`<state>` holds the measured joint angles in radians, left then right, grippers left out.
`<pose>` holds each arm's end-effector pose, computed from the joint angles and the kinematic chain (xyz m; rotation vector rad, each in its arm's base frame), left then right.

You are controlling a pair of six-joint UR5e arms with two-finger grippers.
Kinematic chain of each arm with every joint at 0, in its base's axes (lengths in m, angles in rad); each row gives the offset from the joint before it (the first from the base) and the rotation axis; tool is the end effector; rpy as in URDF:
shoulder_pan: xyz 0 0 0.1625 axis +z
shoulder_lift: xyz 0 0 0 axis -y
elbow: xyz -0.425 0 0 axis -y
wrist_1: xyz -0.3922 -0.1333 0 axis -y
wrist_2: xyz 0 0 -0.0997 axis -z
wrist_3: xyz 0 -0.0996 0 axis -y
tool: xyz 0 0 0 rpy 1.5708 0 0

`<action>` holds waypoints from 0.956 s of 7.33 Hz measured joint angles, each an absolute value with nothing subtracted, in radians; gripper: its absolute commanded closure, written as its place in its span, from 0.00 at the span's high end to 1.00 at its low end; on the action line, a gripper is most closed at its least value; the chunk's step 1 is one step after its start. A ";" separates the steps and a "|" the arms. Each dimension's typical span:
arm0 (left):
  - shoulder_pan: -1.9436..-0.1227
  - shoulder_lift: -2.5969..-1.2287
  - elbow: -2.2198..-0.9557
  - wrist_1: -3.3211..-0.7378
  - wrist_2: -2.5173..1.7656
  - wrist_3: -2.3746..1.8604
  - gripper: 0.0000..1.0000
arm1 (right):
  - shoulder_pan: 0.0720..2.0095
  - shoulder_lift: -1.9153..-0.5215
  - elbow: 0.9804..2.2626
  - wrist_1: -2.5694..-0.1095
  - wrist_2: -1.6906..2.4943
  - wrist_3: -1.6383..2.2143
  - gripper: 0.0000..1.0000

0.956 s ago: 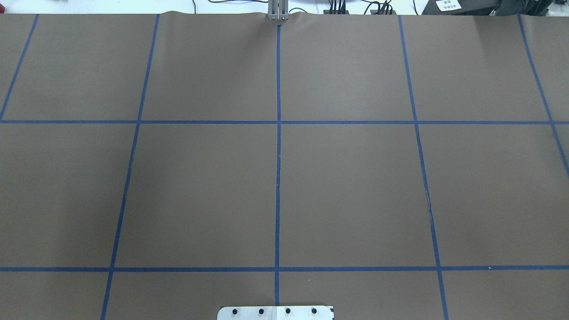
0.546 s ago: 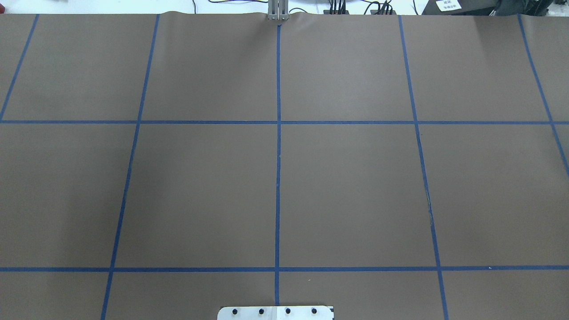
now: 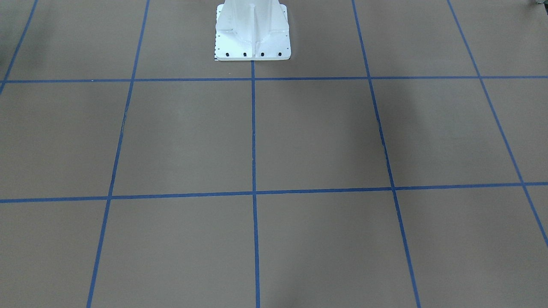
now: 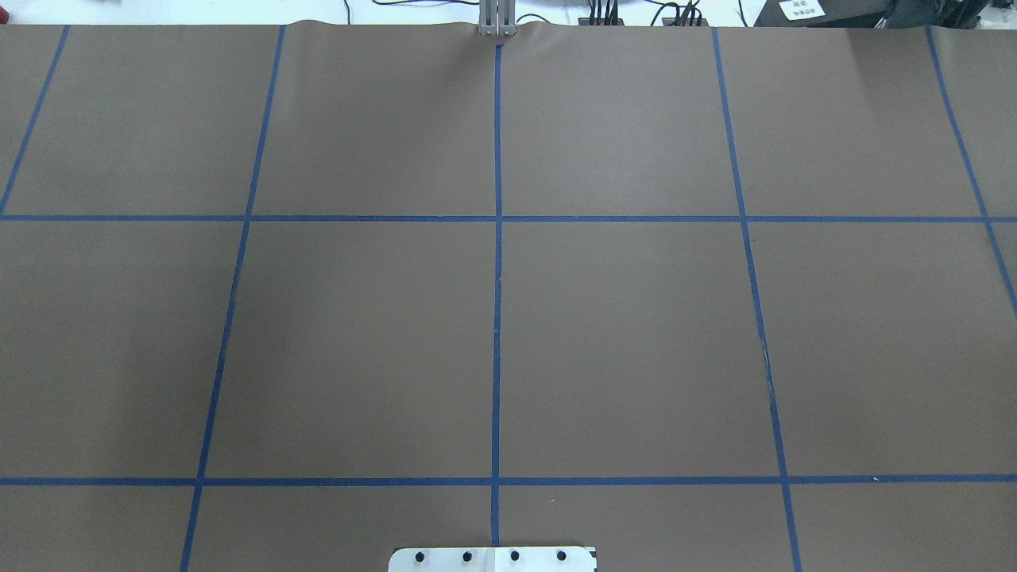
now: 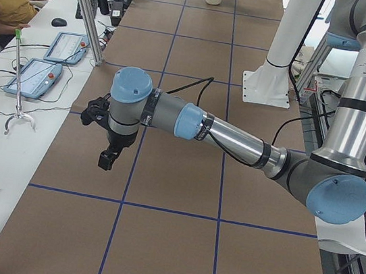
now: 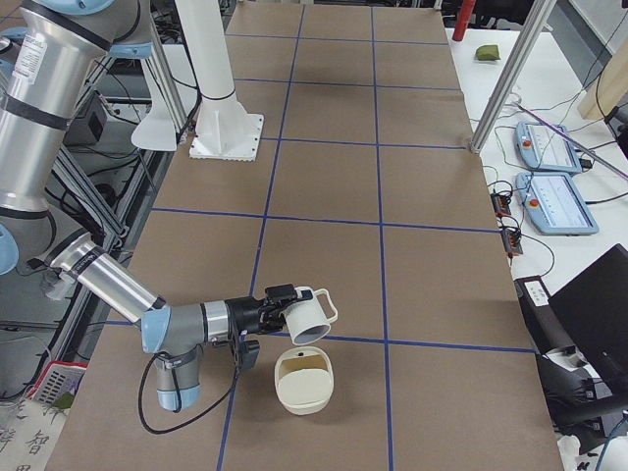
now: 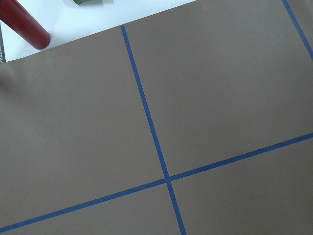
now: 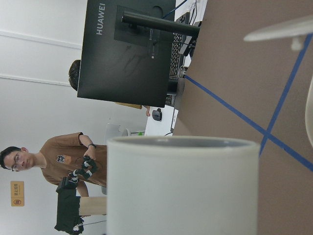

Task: Left arm hands cup to right arm to dump lemon

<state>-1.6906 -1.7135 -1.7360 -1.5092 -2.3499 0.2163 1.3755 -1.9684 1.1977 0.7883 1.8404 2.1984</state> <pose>-0.1284 -0.5367 0.5087 0.3605 0.7259 0.1871 0.0638 -0.2277 0.7262 0.4207 -1.7081 1.3156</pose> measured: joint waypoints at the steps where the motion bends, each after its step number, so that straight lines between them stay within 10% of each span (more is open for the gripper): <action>1: -1.690 -1.716 -1.736 -1.509 -2.350 0.216 1.00 | 1.381 -1.968 1.189 0.799 1.841 2.233 0.00; 7: -1.689 -1.728 -1.735 -1.508 -2.350 0.216 1.00 | 1.388 -1.943 1.136 0.881 1.818 2.433 0.00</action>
<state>-1.6894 -1.7281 -1.7351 -1.5075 -2.3501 0.2164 1.3876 -1.9427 1.1360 0.8809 1.8181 2.4326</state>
